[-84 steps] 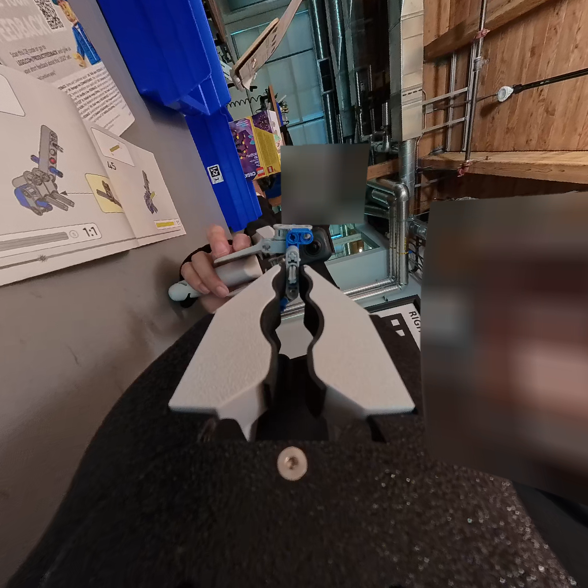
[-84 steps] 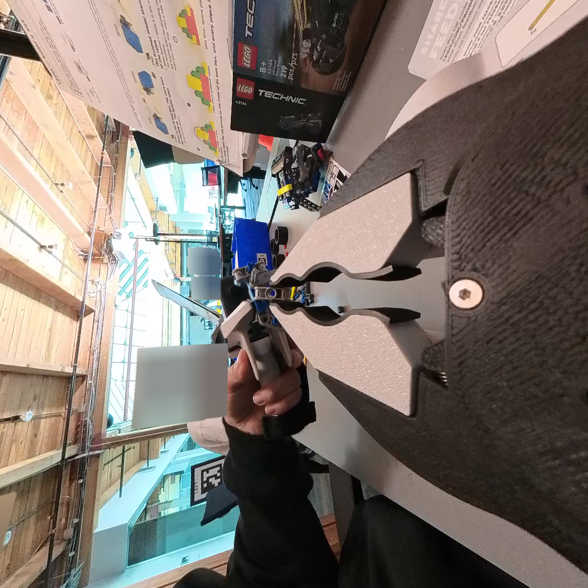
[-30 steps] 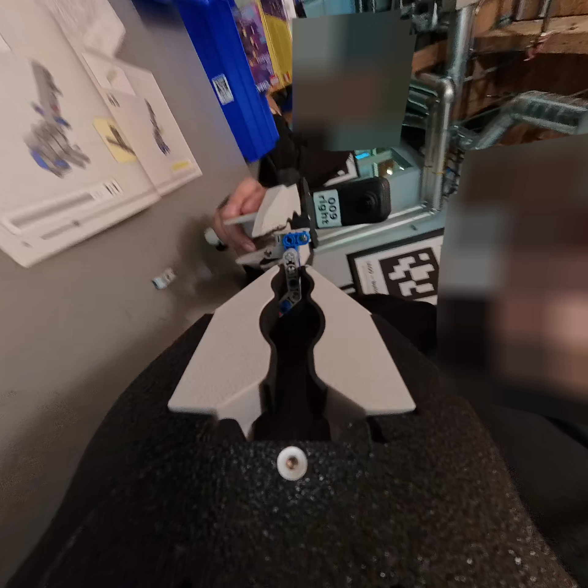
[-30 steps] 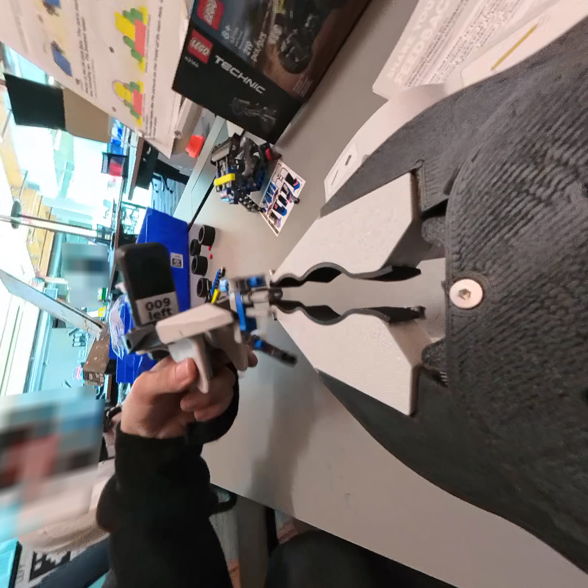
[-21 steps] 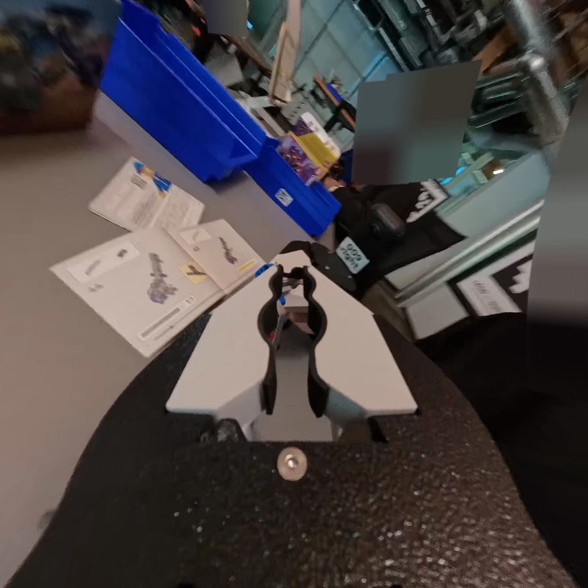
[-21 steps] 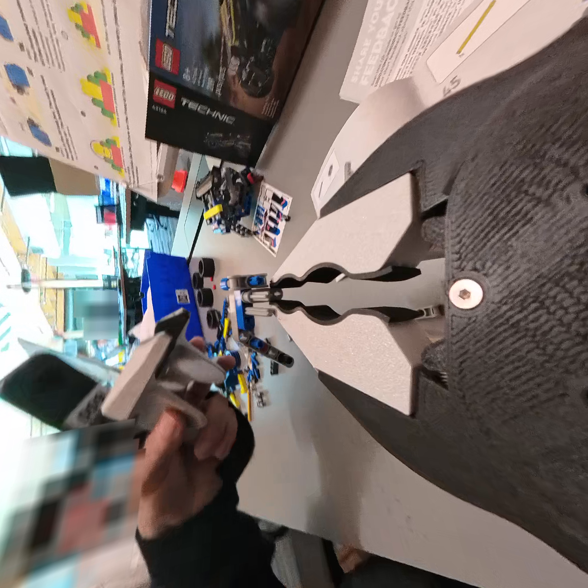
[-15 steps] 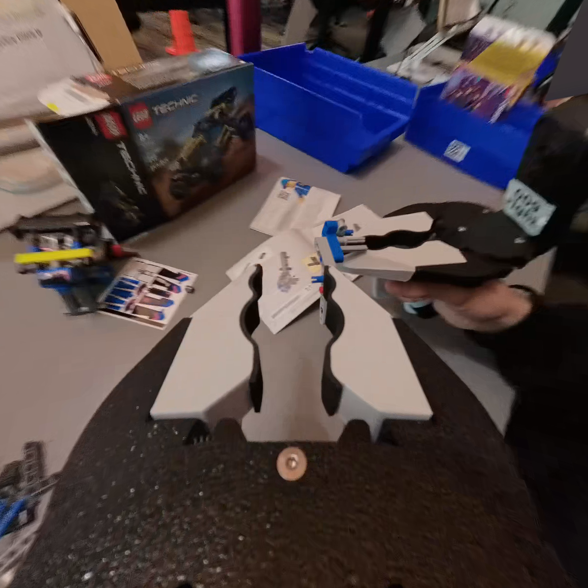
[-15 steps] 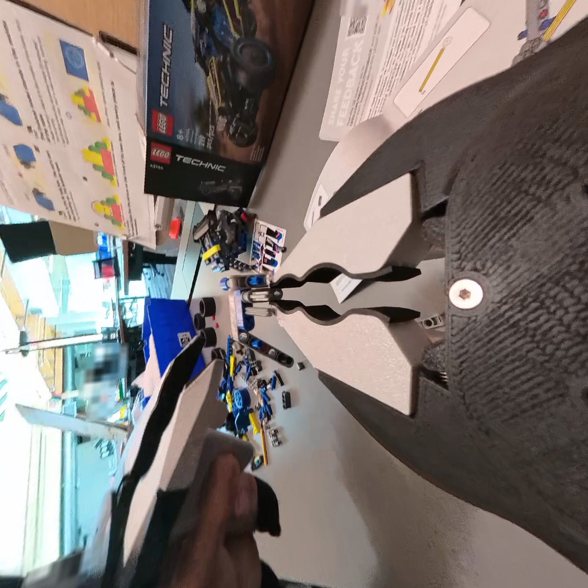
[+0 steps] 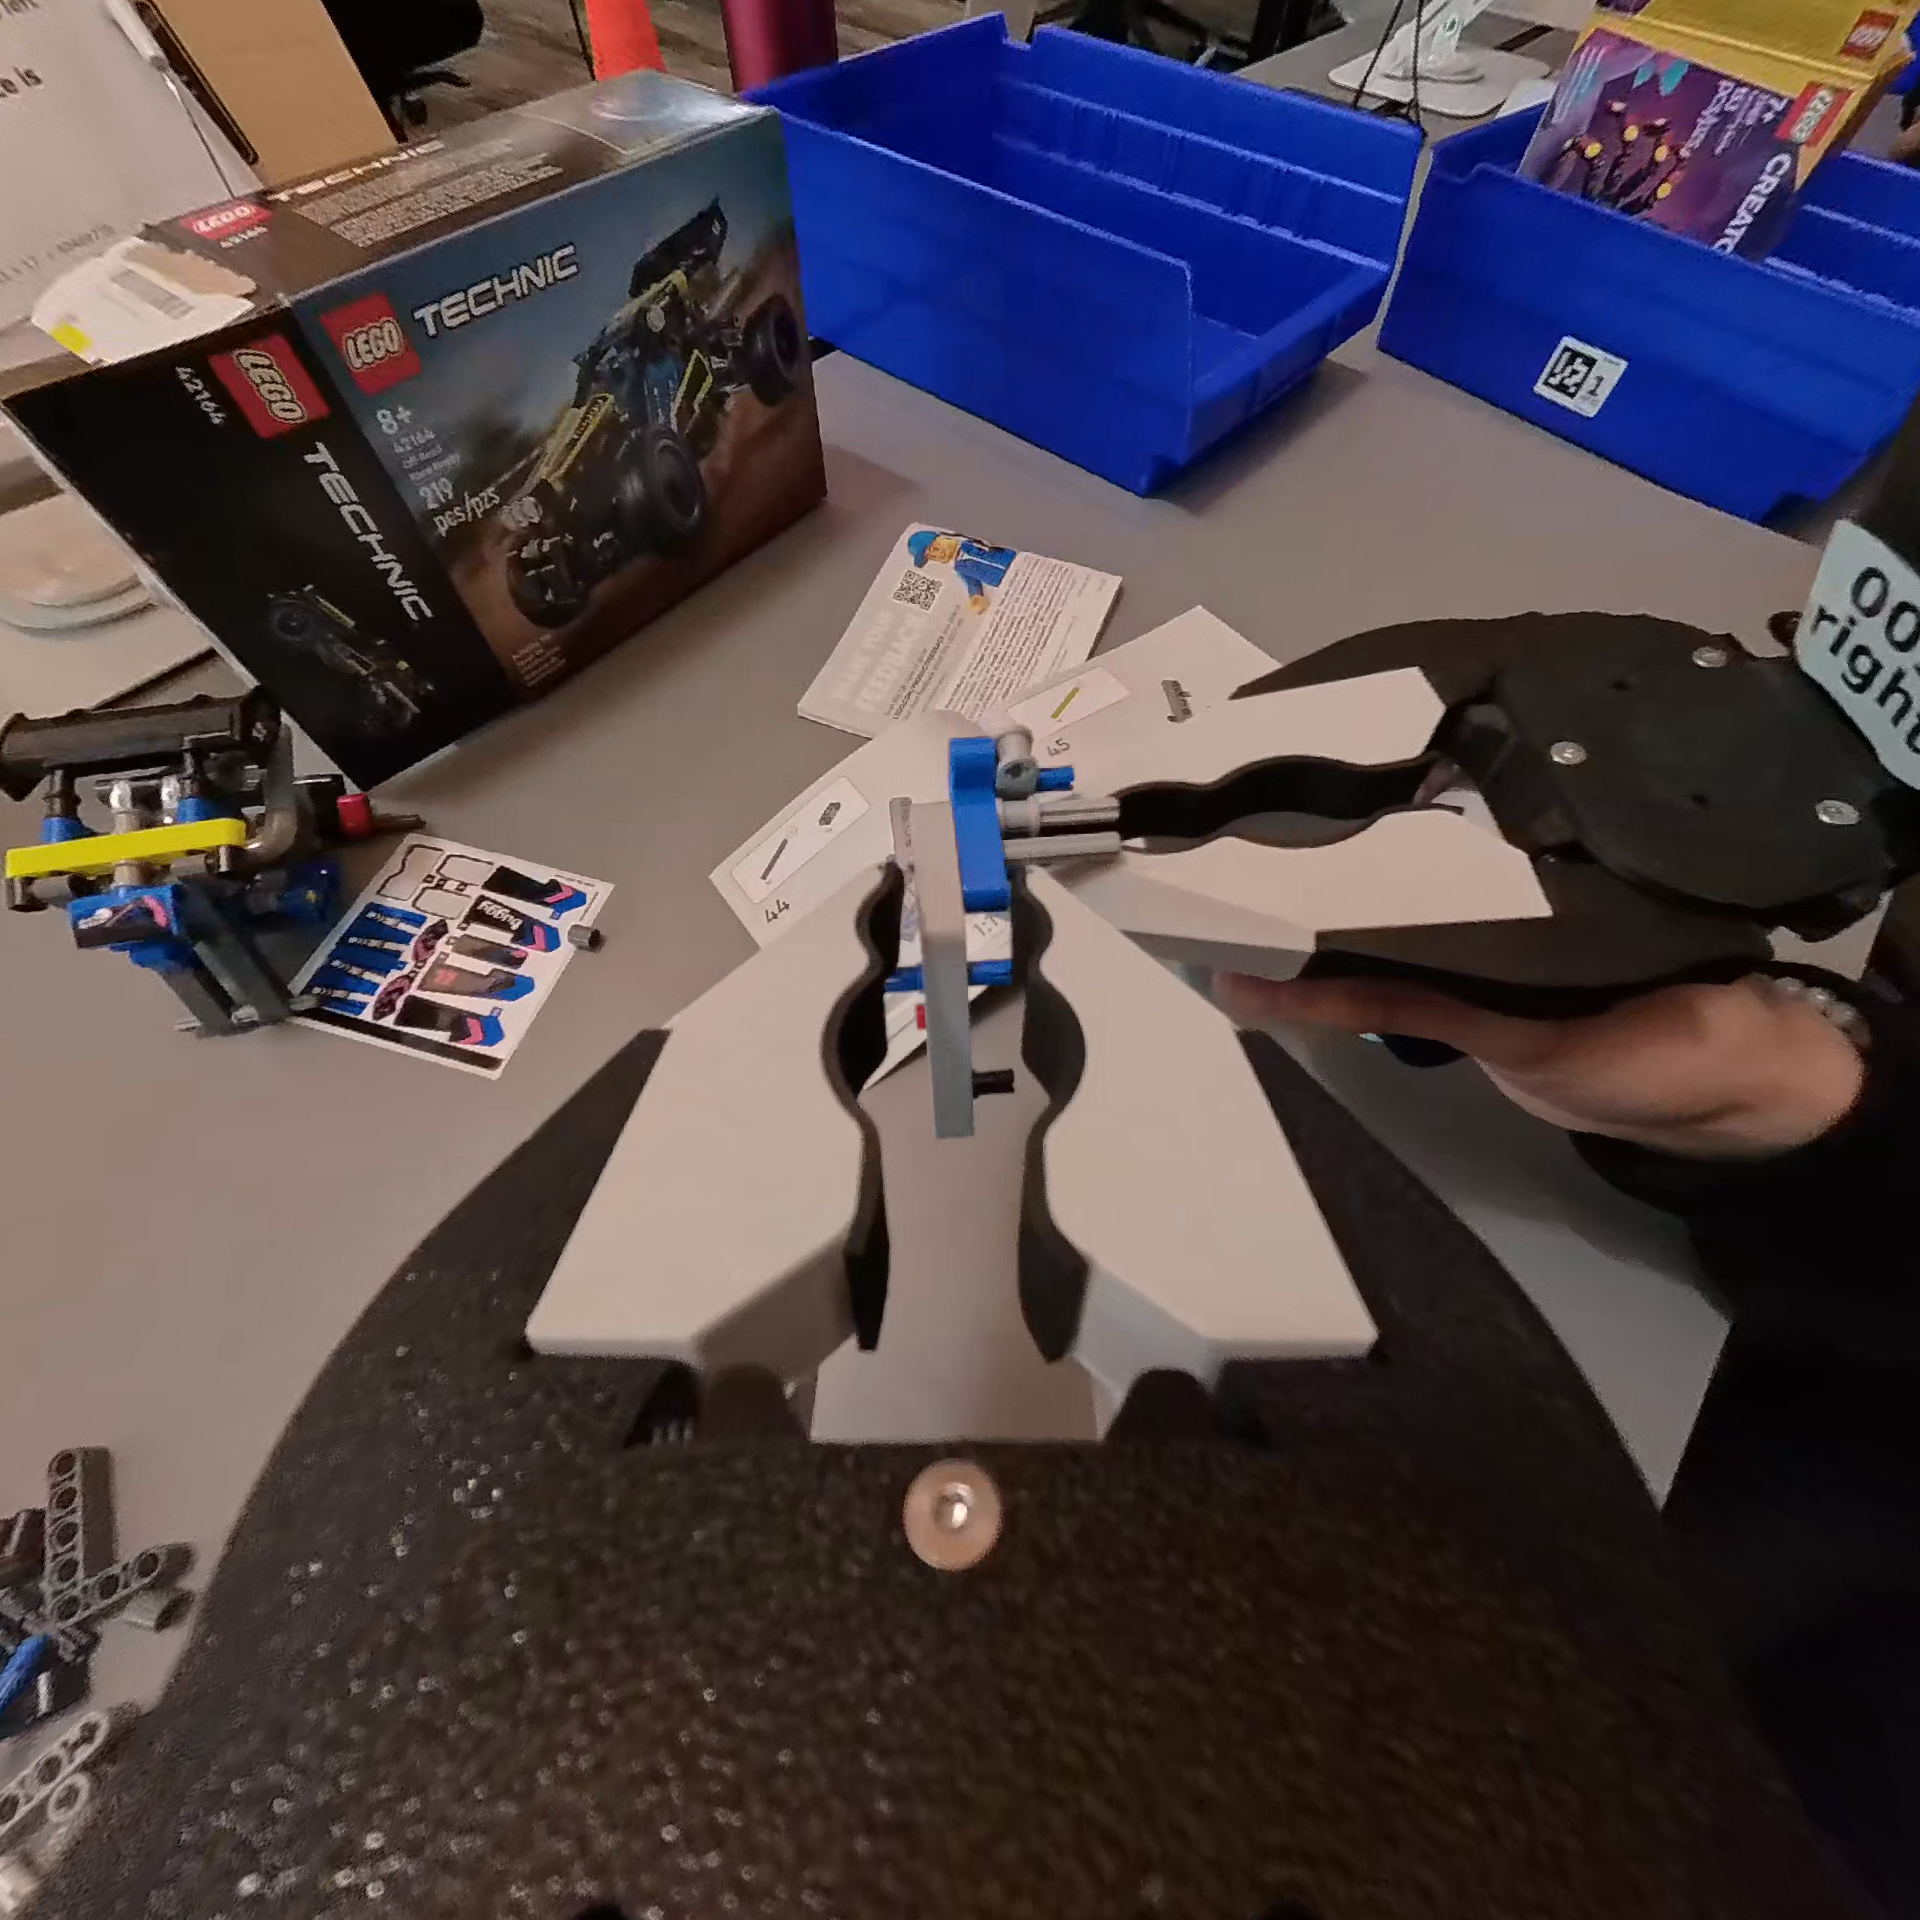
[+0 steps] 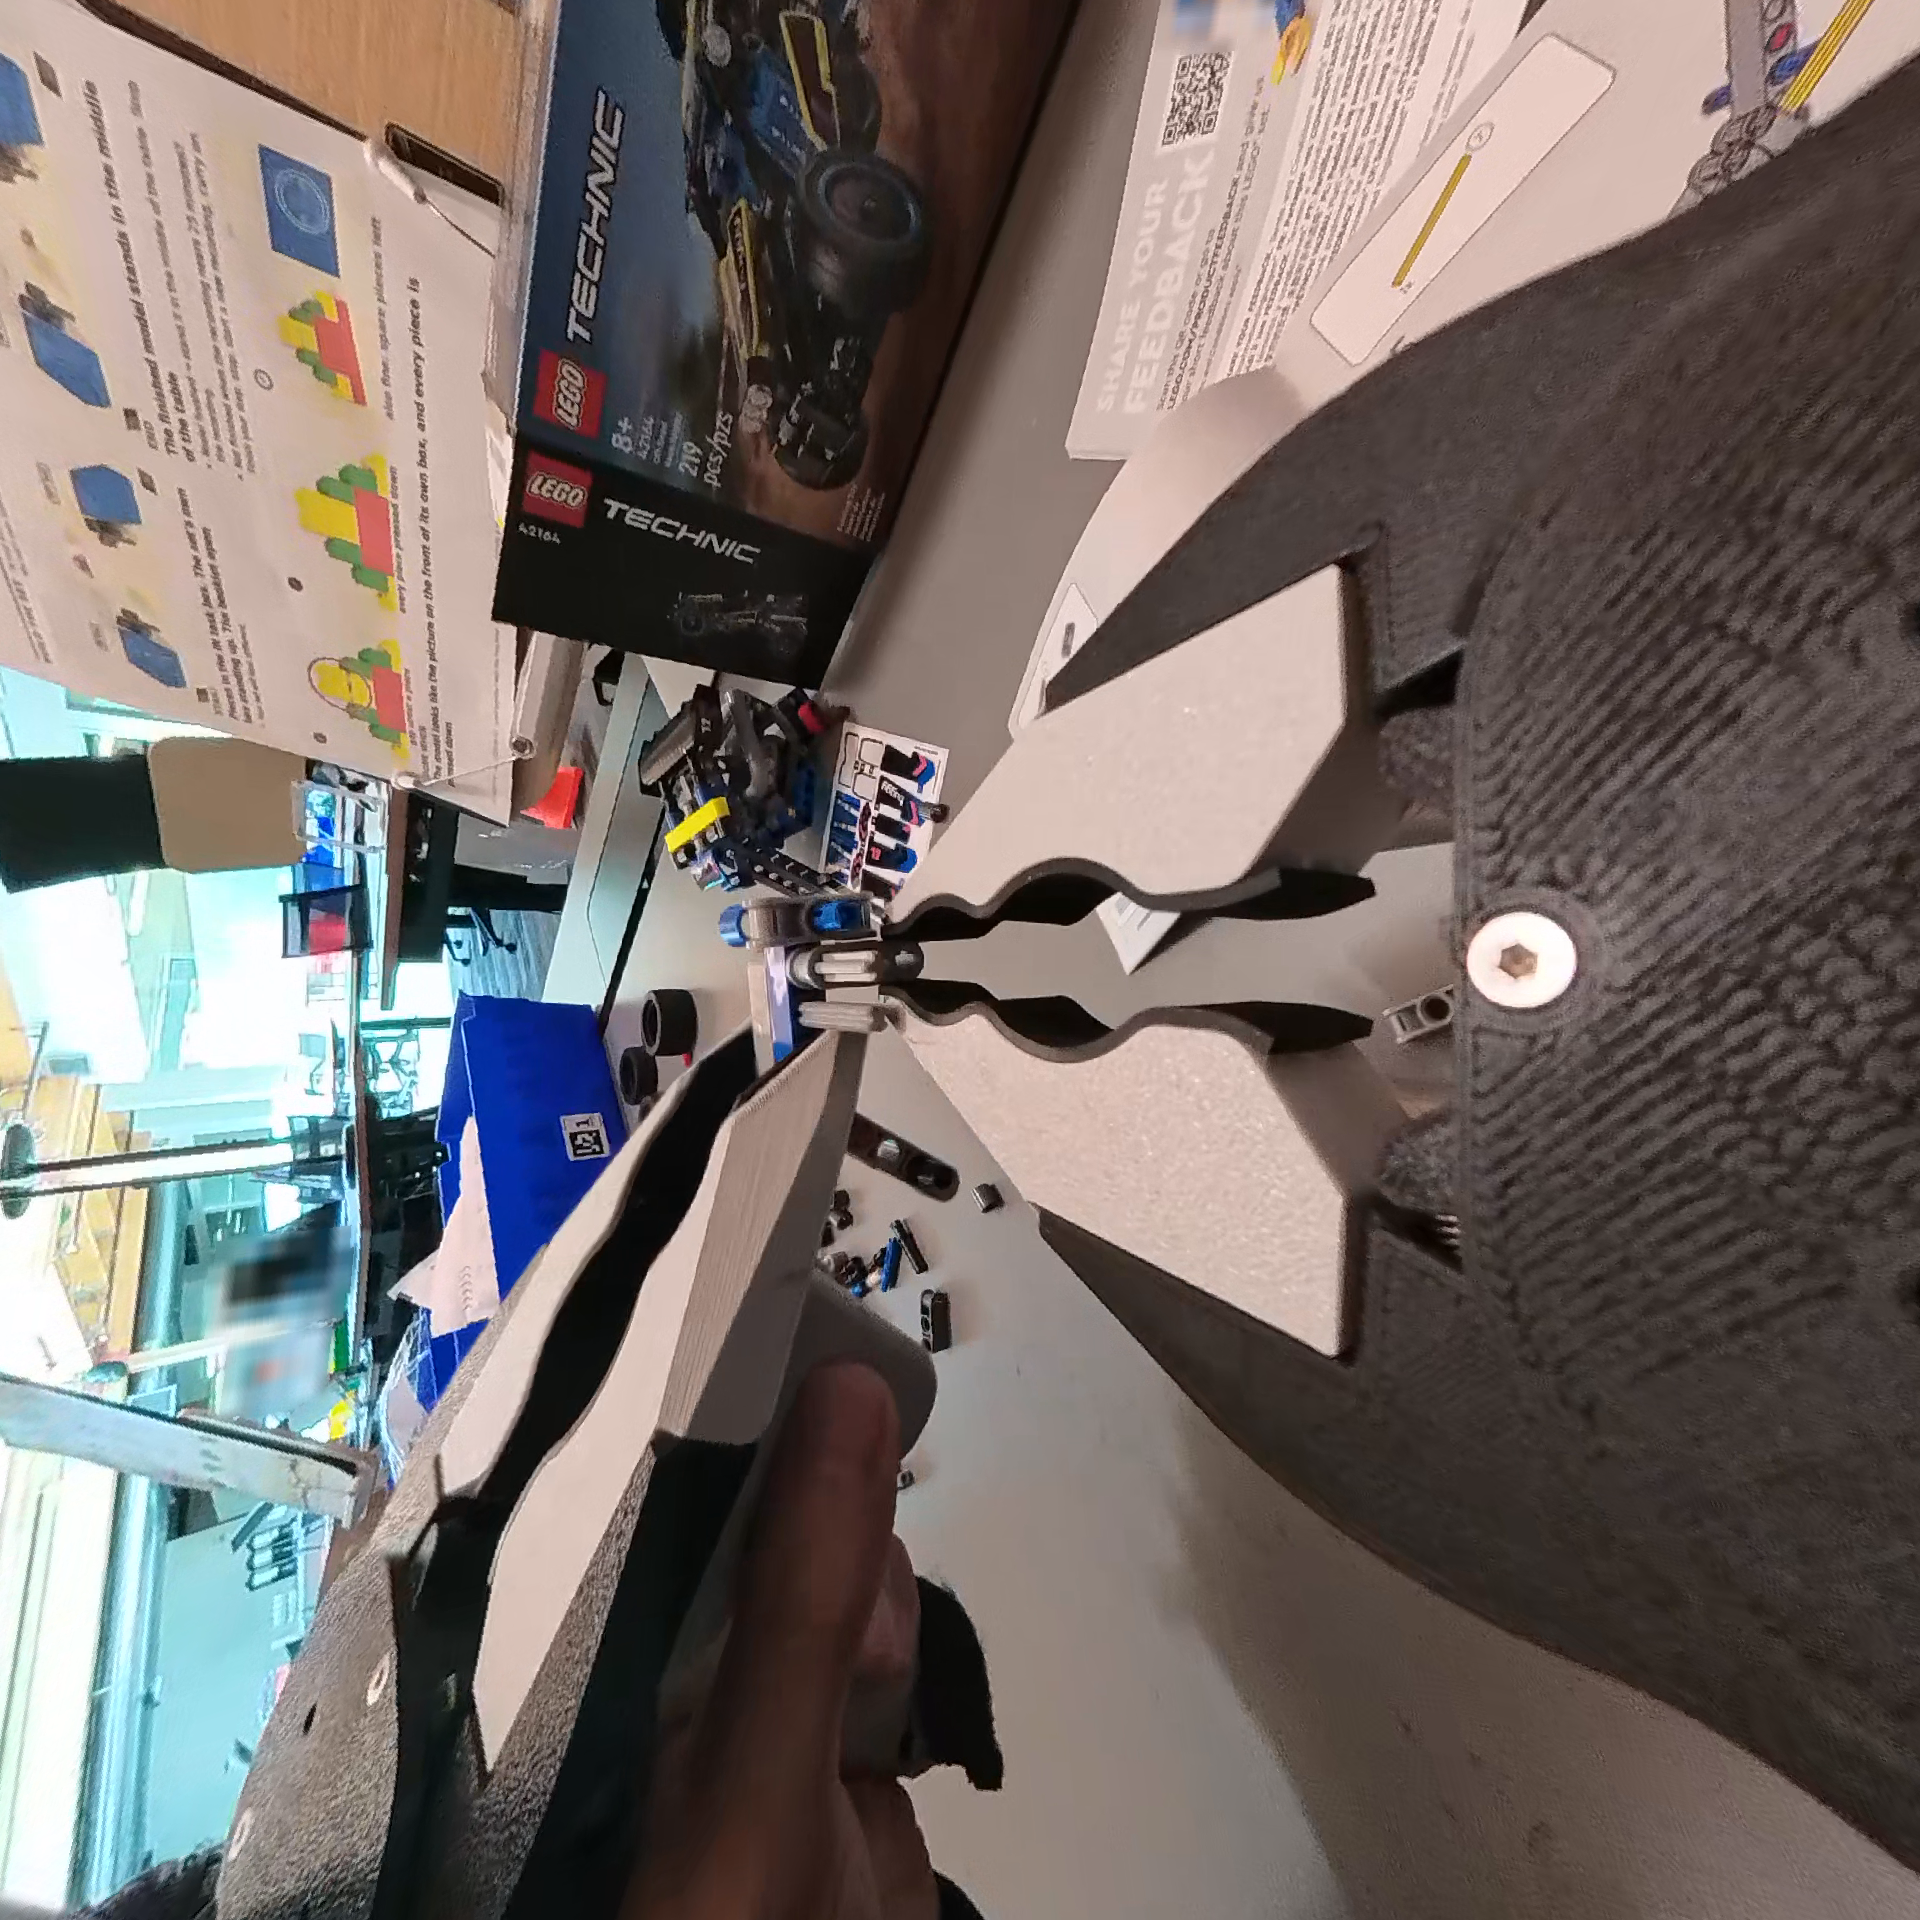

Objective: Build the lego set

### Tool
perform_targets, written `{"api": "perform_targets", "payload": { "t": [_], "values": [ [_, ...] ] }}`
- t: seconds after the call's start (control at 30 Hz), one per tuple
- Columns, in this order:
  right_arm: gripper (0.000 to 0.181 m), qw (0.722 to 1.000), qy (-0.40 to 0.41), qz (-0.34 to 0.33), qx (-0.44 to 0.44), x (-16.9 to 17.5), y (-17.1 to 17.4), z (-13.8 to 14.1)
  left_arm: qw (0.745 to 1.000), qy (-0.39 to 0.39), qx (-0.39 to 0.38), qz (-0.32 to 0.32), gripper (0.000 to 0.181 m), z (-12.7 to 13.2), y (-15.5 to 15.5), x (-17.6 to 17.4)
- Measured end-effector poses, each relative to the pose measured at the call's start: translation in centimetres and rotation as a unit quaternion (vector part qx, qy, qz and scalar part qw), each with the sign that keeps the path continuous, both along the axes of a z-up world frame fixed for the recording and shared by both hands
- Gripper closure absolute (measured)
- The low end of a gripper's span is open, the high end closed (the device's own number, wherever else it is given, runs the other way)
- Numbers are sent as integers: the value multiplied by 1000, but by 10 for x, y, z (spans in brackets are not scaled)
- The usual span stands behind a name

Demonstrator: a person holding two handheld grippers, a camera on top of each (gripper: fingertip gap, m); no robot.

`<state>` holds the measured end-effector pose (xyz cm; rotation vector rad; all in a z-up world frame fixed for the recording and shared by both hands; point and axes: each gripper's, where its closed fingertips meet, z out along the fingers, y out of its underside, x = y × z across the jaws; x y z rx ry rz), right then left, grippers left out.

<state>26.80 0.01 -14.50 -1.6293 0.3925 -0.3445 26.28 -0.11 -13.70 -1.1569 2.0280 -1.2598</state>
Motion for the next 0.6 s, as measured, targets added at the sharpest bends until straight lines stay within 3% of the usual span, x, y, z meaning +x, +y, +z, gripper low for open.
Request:
{"api": "perform_targets", "payload": {
  "t": [0.03,0.4,0.6],
  "values": [
    [176,1000,-4,-1,1,-1,1,1,1000,2,-2,-1,166,-1,0,0],
    [176,1000,-13,-12,-6,1,1,0,1000,-29,7,-3,168,0,1,3],
    [172,1000,-11,4,-7,1,0,-3,999,14,-46,-11,167,-3,5,4]
  ]
}}
